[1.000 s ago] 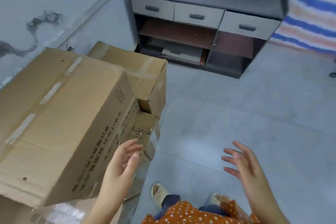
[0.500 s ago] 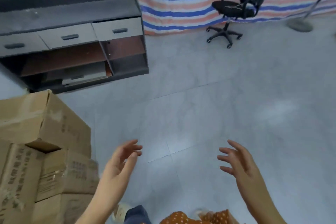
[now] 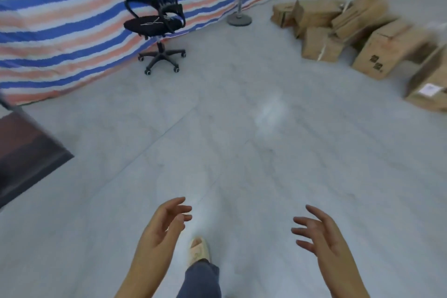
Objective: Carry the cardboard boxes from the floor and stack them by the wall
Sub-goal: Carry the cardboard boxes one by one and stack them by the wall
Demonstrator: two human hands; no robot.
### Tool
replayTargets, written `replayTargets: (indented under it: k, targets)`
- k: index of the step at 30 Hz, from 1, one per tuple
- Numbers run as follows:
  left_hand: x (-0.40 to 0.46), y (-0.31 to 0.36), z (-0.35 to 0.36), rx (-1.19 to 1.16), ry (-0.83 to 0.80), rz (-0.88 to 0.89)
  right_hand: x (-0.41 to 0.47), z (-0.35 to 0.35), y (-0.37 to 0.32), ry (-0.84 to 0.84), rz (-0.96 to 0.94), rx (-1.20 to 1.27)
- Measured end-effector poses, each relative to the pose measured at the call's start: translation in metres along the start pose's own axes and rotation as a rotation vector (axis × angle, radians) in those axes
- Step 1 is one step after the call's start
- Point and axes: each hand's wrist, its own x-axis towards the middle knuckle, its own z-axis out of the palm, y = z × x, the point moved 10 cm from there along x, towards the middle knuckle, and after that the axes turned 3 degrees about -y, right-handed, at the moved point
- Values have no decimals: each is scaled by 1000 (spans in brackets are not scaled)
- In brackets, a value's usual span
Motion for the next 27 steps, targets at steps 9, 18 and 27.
replayTargets:
  k: [9, 18, 27]
  targets:
    - [158, 27, 74, 47, -132, -18, 138, -25, -29, 125, -9, 22]
    - [365, 119, 155, 101, -261, 93, 303, -52, -93, 270, -48, 38]
    - [500, 145, 284, 164, -394, 78, 435, -131, -102, 408, 2, 10]
